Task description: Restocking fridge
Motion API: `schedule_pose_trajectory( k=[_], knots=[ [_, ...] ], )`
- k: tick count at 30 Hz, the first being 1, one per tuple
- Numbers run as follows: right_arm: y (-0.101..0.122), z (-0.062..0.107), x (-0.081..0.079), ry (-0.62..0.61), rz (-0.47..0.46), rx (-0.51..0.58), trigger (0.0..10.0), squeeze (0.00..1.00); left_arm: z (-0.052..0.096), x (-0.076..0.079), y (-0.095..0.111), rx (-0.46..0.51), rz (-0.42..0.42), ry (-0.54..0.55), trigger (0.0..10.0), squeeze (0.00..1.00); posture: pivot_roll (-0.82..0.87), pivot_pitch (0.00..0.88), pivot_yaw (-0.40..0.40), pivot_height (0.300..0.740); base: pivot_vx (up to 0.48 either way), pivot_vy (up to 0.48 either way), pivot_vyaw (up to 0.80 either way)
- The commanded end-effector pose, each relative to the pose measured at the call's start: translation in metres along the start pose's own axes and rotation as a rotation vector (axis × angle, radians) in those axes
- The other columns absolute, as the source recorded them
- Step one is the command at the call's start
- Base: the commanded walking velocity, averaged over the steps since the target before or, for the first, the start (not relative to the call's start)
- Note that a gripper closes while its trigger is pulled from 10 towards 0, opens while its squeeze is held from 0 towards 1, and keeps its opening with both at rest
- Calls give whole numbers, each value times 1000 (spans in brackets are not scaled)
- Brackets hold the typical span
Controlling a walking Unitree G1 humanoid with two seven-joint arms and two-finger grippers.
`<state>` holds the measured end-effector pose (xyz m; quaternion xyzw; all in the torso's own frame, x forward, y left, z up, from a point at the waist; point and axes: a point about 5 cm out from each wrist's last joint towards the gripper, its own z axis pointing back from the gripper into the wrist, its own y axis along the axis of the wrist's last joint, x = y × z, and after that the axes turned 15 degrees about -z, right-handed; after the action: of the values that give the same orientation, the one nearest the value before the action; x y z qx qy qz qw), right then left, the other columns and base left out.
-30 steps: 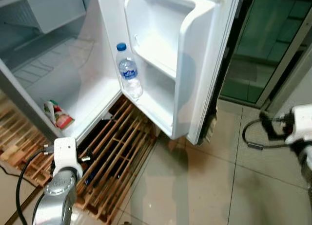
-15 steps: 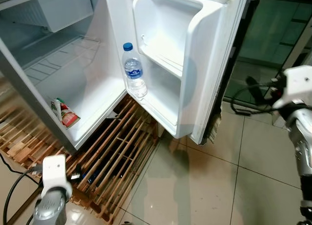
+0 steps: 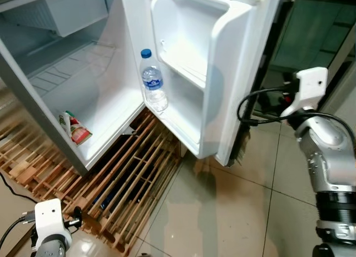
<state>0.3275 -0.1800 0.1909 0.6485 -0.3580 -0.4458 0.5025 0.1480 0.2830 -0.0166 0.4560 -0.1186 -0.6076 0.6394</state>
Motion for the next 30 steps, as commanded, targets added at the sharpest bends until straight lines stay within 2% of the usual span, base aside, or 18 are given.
schedule_pose_trajectory(
  k=[1,6,7,8,9,11,12,14,16,21,22,23,26,29,30],
  knots=[
    [-2,-7,-19,61,-29,4,10000,0,5,-5,-31,-146,-49,10,10000,0,-35,0,55,740,0,0,0],
    [-4,-21,-60,169,-103,20,10000,0,8,-9,-45,-227,-115,6,10000,0,-34,0,57,740,0,0,0],
    [-4,-21,-60,169,-103,20,10000,0,8,-9,-45,-227,-115,6,10000,0,-34,0,57,740,0,0,0],
    [-6,-20,-92,316,-160,-1,10000,0,8,-10,-47,-237,-124,7,10000,0,-21,0,49,740,0,0,0],
    [-6,-20,-92,316,-160,-1,10000,0,8,-10,-47,-237,-124,7,10000,0,-21,0,49,740,0,0,0],
    [-6,-14,-106,407,-222,-16,10000,0,8,-12,-49,-240,-125,15,10000,0,-17,0,47,740,0,0,0],
    [-6,-12,-105,423,-263,-25,10000,0,10,-14,-52,-251,-129,18,10000,0,-14,0,45,740,0,0,0],
    [-7,-9,-93,396,-329,-27,10000,0,12,-15,-59,-276,-127,20,10000,0,-11,0,44,740,0,0,0],
    [-7,-7,-83,360,-363,-19,10000,0,13,-14,-59,-278,-124,22,10000,0,-11,0,42,740,0,0,0],
    [-8,-5,-68,267,-364,-10,10000,0,8,-12,-49,-222,-108,28,10000,0,-16,0,43,740,0,0,0],
    [-13,-1,-62,223,-352,-19,10000,0,4,-11,-40,-169,-123,23,10000,0,-18,0,44,740,0,0,0],
    [-13,-1,-62,223,-352,-19,10000,0,4,-11,-40,-169,-123,23,10000,0,-18,0,44,740,0,0,0],
    [-22,5,-52,156,-318,-42,10000,0,0,-10,-27,-89,-154,16,10000,0,-23,0,47,740,0,0,0],
    [-31,12,-39,53,-201,-55,10000,0,-1,-12,-10,5,-166,28,10000,0,-22,0,47,740,0,0,0],
    [-33,15,-32,-19,-123,-44,10000,0,-1,-12,0,65,-163,29,10000,0,-20,0,46,740,0,0,0]
  ],
)
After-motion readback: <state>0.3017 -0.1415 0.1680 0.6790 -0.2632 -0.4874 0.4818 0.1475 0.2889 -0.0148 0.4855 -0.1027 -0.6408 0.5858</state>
